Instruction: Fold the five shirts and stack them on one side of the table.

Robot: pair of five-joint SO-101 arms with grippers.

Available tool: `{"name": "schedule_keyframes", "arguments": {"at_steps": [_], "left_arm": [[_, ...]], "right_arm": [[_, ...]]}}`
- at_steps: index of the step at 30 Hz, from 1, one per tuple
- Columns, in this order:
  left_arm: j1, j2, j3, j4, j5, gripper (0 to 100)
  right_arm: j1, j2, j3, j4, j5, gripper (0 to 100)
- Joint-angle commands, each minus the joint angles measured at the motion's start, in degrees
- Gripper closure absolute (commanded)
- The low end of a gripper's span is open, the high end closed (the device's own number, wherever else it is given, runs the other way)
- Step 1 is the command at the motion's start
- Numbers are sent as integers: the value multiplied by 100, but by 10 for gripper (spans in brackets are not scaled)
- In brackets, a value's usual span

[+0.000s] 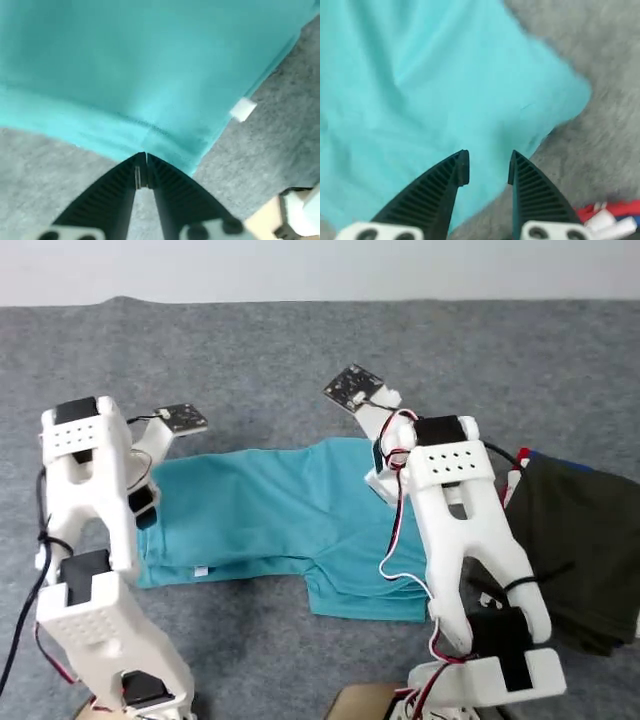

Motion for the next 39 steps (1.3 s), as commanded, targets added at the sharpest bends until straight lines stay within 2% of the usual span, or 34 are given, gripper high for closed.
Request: {"name": "schedule_keyframes", "arguments": {"at_steps": [1,4,8,12,14,18,25,29,33,39], "left_arm": [[299,-26,233,-158,404,992],[290,-26,637,-633,598,992],[79,-26,1095,-941,598,992],[-334,-26,1262,-1073,571,992],[-519,-26,1262,-1046,334,992],[-738,-88,1262,-1002,149,992],[-387,-88,488,-44,141,993],[-299,-167,-22,167,185,993],[-97,-624,207,158,237,993],[457,-1688,1253,149,246,993]], "right_arm": [[-22,418,-404,-963,-44,859],[-13,1086,-651,-1569,-44,859],[198,2158,-1398,-1640,-79,859],[637,3160,-2435,-1015,-193,859],[804,3556,-2971,-576,-193,859],[892,3934,-3895,259,-193,859],[470,3943,-4835,927,-193,859],[110,3943,-5679,1666,-202,858],[-110,3943,-6541,2607,-202,858],[-180,3934,-7341,3688,-211,859]]}}
